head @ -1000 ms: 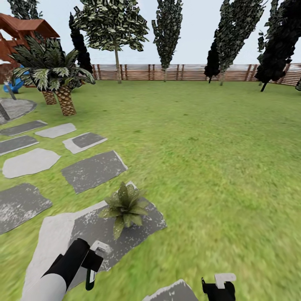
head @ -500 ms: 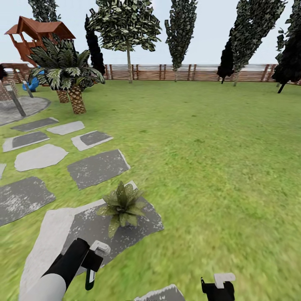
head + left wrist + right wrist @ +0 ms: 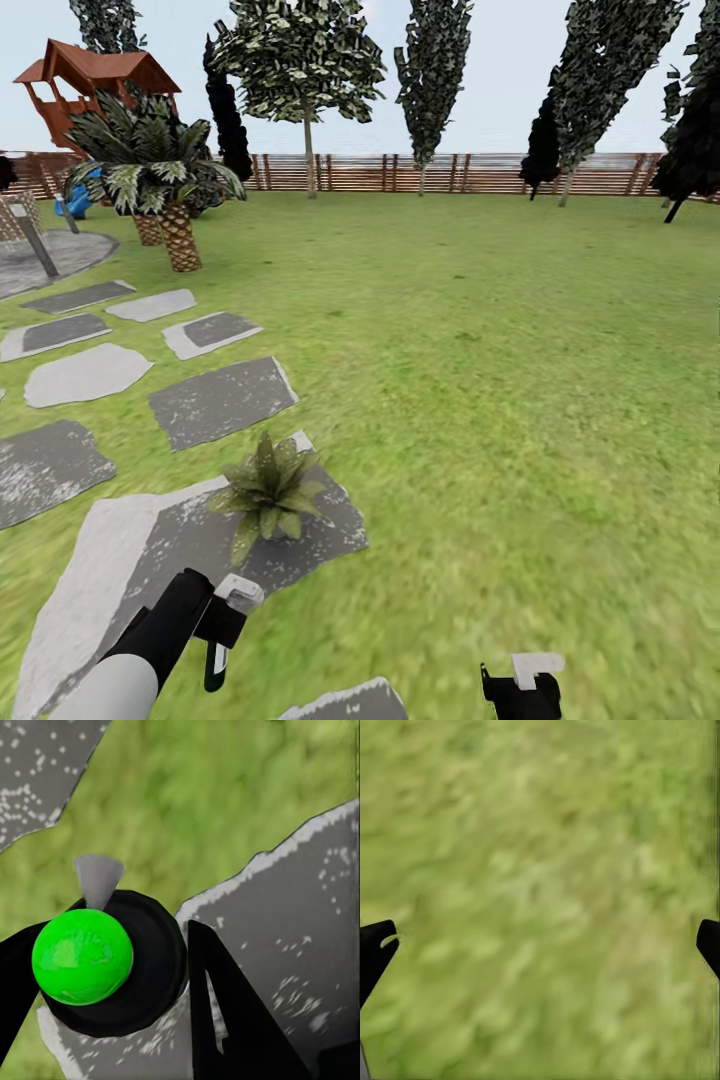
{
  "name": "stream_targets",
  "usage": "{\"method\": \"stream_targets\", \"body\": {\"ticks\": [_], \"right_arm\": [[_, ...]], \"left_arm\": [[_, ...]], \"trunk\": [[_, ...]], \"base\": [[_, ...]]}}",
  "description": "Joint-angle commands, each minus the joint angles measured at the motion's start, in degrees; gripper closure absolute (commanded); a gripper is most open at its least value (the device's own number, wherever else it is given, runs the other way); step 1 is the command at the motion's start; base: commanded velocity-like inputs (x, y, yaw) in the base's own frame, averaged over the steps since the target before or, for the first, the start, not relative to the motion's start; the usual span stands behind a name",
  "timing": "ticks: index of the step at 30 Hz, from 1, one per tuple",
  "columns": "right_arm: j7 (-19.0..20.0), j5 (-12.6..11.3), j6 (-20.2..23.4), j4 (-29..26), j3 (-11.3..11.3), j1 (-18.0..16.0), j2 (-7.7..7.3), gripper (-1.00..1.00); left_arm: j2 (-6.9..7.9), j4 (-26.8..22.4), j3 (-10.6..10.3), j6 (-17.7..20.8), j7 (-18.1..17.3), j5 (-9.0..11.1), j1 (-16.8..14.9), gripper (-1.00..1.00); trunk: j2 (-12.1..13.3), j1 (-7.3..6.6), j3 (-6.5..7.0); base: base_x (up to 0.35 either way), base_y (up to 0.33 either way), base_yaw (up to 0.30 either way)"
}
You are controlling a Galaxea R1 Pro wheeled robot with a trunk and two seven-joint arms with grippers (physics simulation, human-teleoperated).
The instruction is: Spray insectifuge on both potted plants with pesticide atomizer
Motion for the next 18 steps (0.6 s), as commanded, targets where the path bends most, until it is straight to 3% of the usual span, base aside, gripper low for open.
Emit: {"method": "stream_targets", "body": {"ticks": [1, 13, 18], "right_arm": [[-0.10, 0.60, -0.19, 0.09, -0.41, -0.02, 0.03, -1.00], [-0.10, 0.60, -0.19, 0.14, -0.41, -0.04, 0.03, -1.00], [-0.10, 0.60, -0.19, 0.15, -0.41, -0.04, 0.03, -1.00]], "left_arm": [[-0.05, -0.12, 0.30, 0.13, -0.54, -0.60, -0.02, 1.00], [-0.24, -0.18, 0.35, 0.10, -0.54, 0.89, -0.02, 1.00], [-0.88, -0.33, 0.37, 0.10, -0.54, 0.92, -0.02, 1.00]], "trunk": [[-0.02, -0.01, -0.05], [-0.02, -0.01, -0.04], [-0.02, -0.01, 0.17]], "base": [[0.015, -0.244, 0.053], [0.166, -0.181, 0.245], [0.059, -0.035, 0.243]]}}
